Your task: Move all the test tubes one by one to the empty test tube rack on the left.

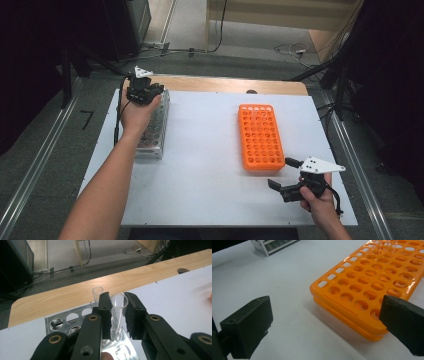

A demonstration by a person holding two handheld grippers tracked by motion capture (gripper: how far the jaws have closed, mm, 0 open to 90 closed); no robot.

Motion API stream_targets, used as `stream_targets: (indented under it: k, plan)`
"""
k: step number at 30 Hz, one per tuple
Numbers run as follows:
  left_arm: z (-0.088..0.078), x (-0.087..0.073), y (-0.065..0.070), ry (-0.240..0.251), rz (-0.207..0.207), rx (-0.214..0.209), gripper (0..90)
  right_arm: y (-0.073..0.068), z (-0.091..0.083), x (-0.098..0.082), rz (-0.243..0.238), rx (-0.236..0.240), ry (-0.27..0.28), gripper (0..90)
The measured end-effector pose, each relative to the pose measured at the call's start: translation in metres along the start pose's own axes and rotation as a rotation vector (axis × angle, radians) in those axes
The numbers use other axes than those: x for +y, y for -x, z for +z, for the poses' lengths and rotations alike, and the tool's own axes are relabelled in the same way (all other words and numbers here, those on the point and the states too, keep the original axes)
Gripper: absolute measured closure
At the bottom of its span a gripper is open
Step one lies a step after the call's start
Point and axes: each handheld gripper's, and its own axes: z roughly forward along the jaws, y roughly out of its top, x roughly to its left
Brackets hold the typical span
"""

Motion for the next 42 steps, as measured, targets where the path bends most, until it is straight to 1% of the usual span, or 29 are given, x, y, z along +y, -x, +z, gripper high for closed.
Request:
stream_targets:
  k: [4, 11, 17, 27, 31, 33, 34, 35, 38, 40, 41, 42]
  plan:
    - [0.004, -0.004, 0.001, -0.008, -0.002, 0.009, 75.3, 0.001, -0.001, 0.0, -0.002, -0.001, 0.0, 0.0]
    - [0.009, -0.009, 0.002, -0.034, -0.009, 0.013, 75.3, 0.0, -0.001, 0.0, -0.002, -0.001, 0.0, 0.0]
    - [0.012, -0.011, 0.004, -0.052, -0.004, 0.016, 75.3, 0.0, -0.001, 0.0, -0.001, -0.002, 0.001, 0.0]
    - [0.017, -0.013, 0.005, -0.086, -0.023, 0.019, 75.1, 0.0, 0.0, 0.0, 0.001, -0.003, 0.002, 0.0]
    - [0.017, -0.014, 0.004, -0.115, -0.033, 0.021, 74.7, 0.0, 0.0, 0.0, -0.002, -0.004, -0.001, 0.0]
    - [0.016, -0.014, 0.004, -0.112, -0.041, 0.022, 74.1, 0.0, -0.001, 0.0, -0.002, -0.003, -0.001, 0.0]
    - [0.015, -0.015, 0.004, -0.106, -0.05, 0.021, 71.9, 0.0, 0.0, 0.0, 0.001, -0.002, 0.001, 0.0]
    - [0.014, -0.015, 0.003, -0.102, -0.057, 0.016, 67.8, 0.0, 0.0, 0.0, 0.0, -0.001, 0.001, 0.0]
    - [0.01, -0.017, 0.003, -0.086, -0.073, 0.004, 62.9, 0.0, -0.001, 0.0, -0.001, 0.001, 0.001, 0.0]
    - [0.007, -0.019, 0.003, -0.079, -0.076, -0.005, 61.4, 0.0, -0.001, 0.0, 0.001, 0.001, 0.002, 0.0]
    - [0.006, -0.02, 0.004, -0.078, -0.078, -0.013, 58.1, 0.0, -0.001, 0.0, 0.002, 0.001, 0.002, 0.0]
    - [0.004, -0.021, 0.004, -0.073, -0.082, -0.011, 54.7, 0.0, -0.001, 0.001, 0.003, 0.001, 0.002, 0.0]
